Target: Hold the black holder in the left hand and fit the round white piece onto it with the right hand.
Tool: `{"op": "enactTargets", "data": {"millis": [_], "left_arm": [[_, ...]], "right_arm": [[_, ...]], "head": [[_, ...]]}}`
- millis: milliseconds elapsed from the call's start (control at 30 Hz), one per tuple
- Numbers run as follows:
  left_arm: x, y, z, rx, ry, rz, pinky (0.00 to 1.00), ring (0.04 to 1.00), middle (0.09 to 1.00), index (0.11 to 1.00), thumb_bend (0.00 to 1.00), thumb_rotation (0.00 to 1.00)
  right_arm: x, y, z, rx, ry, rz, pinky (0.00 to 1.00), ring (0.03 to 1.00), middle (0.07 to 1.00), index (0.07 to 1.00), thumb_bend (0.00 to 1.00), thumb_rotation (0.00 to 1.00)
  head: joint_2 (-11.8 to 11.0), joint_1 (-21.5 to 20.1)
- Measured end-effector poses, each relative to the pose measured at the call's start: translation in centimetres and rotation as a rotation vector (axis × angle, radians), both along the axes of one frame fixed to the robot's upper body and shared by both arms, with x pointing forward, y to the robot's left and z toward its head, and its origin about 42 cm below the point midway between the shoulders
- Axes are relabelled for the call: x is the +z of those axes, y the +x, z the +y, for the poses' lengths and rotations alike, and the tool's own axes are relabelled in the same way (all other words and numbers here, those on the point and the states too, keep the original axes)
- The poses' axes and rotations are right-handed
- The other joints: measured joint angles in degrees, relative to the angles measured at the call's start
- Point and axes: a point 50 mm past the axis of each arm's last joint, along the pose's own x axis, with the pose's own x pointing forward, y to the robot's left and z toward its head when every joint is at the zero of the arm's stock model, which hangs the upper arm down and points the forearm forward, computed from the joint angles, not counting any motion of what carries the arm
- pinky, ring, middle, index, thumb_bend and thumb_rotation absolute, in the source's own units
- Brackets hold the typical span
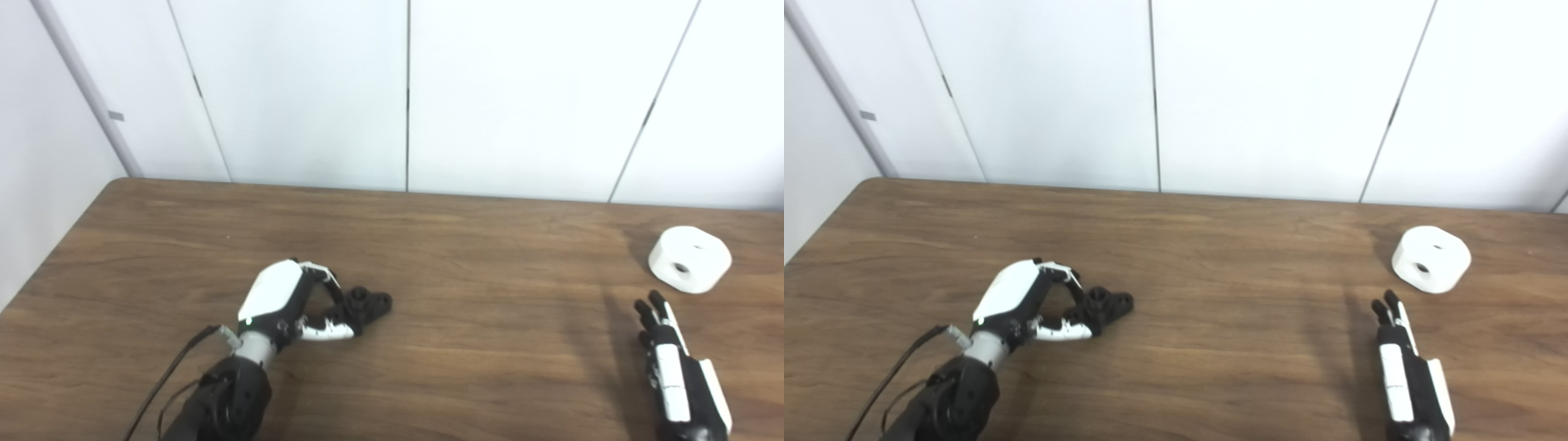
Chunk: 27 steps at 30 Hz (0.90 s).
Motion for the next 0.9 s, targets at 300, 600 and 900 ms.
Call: {"op": "enactTargets", "data": {"millis": [300,600,900], "left_arm": [[-0.6,-2.7,-1.9,-0.084,0.01,-0.013,0.95,0.863,0.76,0.484,0.52,0.05],[-0.8,-4.0,-3.7,-0.132,0.013,-0.018,0.97,0.869,0.764,0.485,0.52,0.05],[-1.1,-5.3,-5.7,-0.187,0.022,-0.033,0.97,0.856,0.755,0.485,0.52,0.05]], "right_arm": [[0.0,0.1,0.4,-0.009,-0.014,0.001,1.0,0.979,0.947,0.967,0.63,1.0],[0.0,0.1,0.5,-0.011,-0.013,0.004,1.0,0.991,0.951,0.97,0.67,1.0],[0.7,0.0,0.7,-0.015,-0.024,0.022,1.0,0.979,0.943,0.964,0.69,1.0]], "head": [[0.53,-1.85],[2.02,-2.99],[3.86,-4.48]]}}
